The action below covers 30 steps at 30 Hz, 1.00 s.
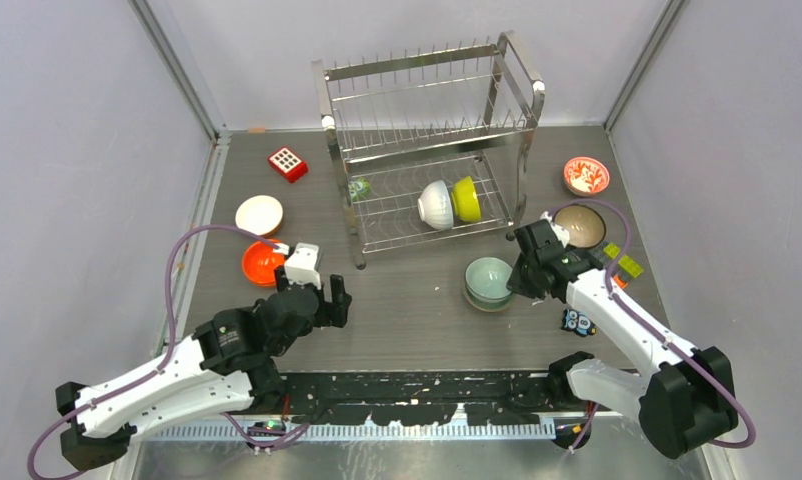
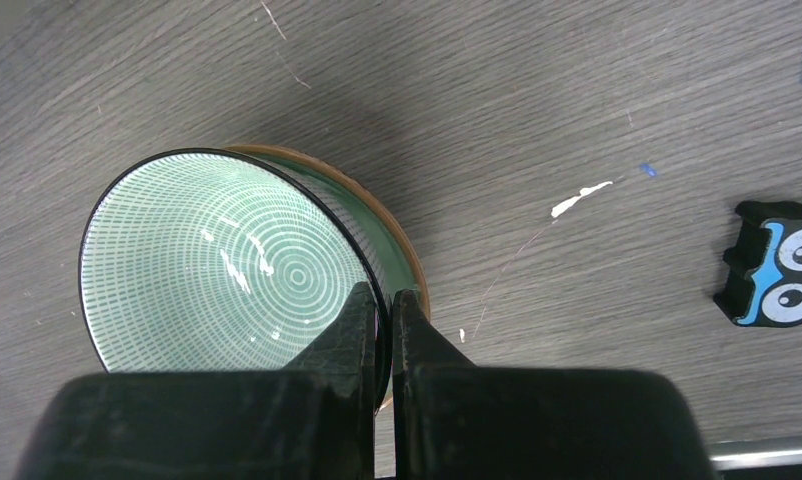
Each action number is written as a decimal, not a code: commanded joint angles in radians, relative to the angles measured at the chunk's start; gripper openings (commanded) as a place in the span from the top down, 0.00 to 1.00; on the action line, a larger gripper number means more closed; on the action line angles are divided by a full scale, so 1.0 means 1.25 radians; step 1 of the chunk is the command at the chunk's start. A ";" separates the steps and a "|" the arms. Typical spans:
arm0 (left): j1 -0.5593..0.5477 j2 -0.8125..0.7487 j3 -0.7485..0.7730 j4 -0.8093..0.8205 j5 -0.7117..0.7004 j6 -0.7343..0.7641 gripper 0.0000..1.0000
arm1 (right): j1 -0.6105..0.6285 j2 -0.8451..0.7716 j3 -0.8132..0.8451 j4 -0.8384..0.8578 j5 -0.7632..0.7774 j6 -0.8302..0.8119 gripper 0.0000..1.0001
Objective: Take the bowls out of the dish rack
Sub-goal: Place the bowl with the bowl.
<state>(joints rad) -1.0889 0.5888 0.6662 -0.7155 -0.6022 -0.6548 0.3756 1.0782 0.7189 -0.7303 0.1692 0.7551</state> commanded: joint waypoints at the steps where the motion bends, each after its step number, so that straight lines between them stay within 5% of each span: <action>1: -0.002 0.012 0.007 0.021 -0.023 -0.013 0.20 | 0.013 -0.021 -0.028 0.080 0.033 -0.001 0.99; 8: -0.002 0.012 0.008 0.019 -0.026 -0.014 0.20 | 0.033 -0.058 -0.077 0.116 0.057 0.008 0.98; 16: -0.003 0.020 0.009 0.019 -0.026 -0.014 0.20 | 0.039 -0.085 -0.068 0.082 0.060 0.008 0.70; 30: -0.002 0.016 0.009 0.018 -0.025 -0.014 0.20 | 0.041 -0.134 -0.035 0.006 0.069 0.013 0.53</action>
<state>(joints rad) -1.0893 0.6121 0.6662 -0.7155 -0.6090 -0.6548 0.4236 0.9375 0.6273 -0.6796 0.2234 0.7654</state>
